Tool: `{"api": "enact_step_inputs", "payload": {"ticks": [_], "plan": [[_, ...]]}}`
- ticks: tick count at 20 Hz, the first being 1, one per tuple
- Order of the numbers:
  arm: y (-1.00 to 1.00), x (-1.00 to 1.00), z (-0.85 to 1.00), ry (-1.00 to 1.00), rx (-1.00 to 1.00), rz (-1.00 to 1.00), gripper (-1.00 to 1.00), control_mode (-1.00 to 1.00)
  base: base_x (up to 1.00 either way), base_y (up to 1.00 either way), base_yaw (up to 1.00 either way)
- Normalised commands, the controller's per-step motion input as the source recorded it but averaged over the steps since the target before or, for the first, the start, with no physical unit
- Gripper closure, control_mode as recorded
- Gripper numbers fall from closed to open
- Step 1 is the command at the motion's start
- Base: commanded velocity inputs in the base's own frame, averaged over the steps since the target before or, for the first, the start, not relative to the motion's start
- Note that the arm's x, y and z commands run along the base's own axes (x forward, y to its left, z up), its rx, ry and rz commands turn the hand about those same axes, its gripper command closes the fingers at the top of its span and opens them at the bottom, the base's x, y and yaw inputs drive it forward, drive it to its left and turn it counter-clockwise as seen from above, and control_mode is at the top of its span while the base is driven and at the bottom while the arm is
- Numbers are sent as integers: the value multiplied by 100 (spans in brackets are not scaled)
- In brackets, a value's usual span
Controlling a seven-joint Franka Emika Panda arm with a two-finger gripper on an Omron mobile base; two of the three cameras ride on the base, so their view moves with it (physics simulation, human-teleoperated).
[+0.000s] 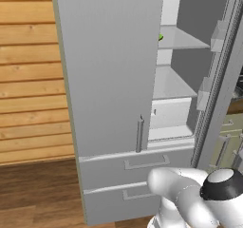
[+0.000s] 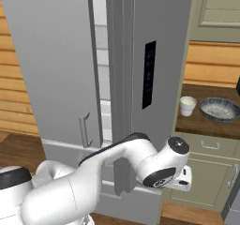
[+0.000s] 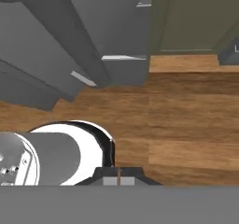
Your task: Grab a lemon wedge from the fridge and one ice cube from the ice bowl, and put them in the glass of lemonade.
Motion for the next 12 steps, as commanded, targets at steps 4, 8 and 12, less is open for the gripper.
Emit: {"api": "enact_step_inputs", "payload": {"ticks": [4,8,12], "plan": [[-18,-99,51,-26,0,4,100,-100,0,0,0],[67,-39,75,-29,-9,12,100,-100,0,0,0],[98,-2,83,-38,-13,12,100,-100,0,0,0]]}}
